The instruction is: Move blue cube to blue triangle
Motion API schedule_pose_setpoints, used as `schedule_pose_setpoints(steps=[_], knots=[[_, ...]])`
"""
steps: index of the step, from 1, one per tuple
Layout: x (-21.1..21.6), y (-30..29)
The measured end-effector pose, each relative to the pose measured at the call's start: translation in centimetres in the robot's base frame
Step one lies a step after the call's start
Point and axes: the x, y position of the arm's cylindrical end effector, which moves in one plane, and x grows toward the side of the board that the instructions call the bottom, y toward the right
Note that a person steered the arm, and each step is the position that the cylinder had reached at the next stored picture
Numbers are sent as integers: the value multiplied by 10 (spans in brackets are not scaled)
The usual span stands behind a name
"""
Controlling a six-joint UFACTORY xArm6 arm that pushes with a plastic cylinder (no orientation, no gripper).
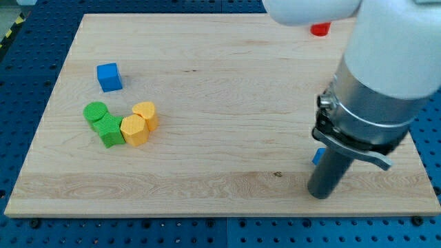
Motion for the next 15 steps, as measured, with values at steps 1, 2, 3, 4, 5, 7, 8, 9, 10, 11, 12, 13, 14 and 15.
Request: schedule_pose_setpoints(steps=[1,2,3,4,5,7,8,9,10,11,12,13,14,15], knots=[[-26,-1],[-57,-14],[-75,-8],[-82,-41],[-96,-84],[-172,-108],[-220,-89],[-263,-107],[-303,-128],[-317,-178],[-312,-239],[-309,-297],[-310,-347],[-306,-401]])
